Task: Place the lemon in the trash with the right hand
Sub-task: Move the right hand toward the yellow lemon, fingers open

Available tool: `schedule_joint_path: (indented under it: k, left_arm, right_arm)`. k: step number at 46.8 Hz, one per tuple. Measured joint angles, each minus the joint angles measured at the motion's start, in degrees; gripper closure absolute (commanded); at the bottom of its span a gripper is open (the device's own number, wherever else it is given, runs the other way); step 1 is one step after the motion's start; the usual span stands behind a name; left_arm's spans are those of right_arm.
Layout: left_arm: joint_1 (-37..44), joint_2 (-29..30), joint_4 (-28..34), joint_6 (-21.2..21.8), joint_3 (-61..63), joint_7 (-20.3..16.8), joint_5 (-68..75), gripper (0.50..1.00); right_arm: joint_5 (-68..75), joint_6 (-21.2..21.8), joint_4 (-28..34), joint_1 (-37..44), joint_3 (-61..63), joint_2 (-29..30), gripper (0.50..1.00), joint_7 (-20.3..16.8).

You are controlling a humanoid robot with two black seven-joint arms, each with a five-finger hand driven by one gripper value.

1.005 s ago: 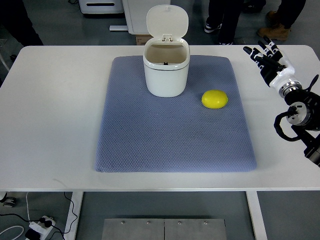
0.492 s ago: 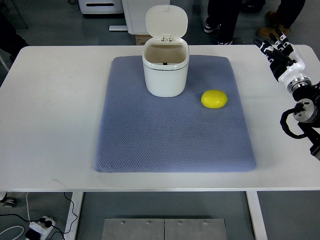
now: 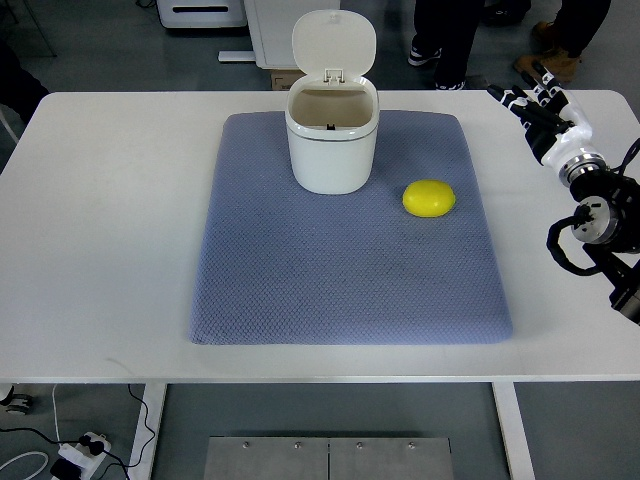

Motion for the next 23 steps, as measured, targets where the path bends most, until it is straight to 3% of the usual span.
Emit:
schedule_joint_path:
  k: [12,23]
  left_arm:
    - [0.0,0.0,0.0,0.0,0.0,0.0,0.0,0.500]
    - [0.0,0.0,0.0,0.0,0.0,0.0,0.0,0.500]
  right_arm:
    - [-13.0,0.3,1.1,5.3,-10.8,-4.6,0.500,-4.8]
    - [-20.2,1.8,1.7,10.4,-21.1,-8.8,0.500,-6.0]
